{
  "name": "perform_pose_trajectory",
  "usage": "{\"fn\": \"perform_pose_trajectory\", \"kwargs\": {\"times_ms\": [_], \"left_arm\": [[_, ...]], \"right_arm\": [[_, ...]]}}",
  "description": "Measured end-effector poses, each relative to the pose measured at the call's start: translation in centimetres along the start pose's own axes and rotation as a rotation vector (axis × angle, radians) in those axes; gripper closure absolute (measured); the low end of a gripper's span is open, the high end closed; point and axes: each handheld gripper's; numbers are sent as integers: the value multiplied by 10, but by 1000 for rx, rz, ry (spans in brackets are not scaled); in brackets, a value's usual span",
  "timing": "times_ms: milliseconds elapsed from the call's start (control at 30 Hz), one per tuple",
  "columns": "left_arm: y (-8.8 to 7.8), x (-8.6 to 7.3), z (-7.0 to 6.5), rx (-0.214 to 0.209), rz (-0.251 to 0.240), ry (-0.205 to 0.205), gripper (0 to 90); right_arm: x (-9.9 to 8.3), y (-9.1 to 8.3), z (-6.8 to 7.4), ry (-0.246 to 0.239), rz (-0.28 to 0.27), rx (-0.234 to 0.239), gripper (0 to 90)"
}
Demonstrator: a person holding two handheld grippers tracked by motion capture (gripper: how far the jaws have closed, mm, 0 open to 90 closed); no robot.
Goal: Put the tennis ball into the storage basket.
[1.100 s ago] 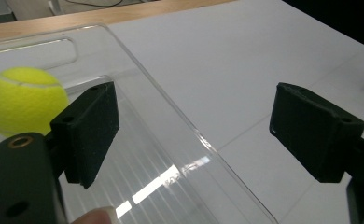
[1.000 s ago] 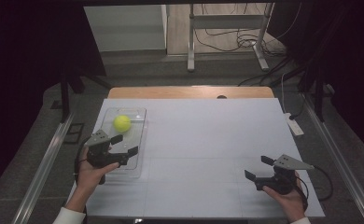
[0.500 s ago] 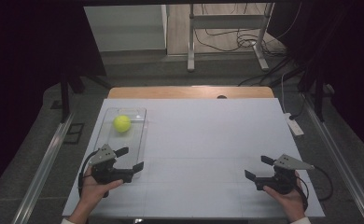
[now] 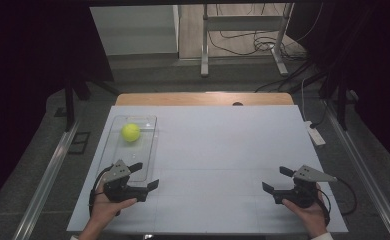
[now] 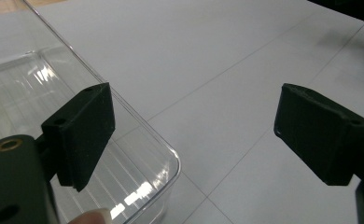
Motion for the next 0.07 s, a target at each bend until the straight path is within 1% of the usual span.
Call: {"fn": "perform_pose_trajectory", "kwargs": {"times_ms": [67], "left_arm": [[1,0,0,2,0,0,133]], "right_arm": [[0,0,0,-2,0,0,83]]}}
Point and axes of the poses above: each handheld gripper's, and its own axes: y roughly forward along the jaws, x roughly out of its top, z roughly to its left, and after that the axes turned 3 degrees about x, right-handed
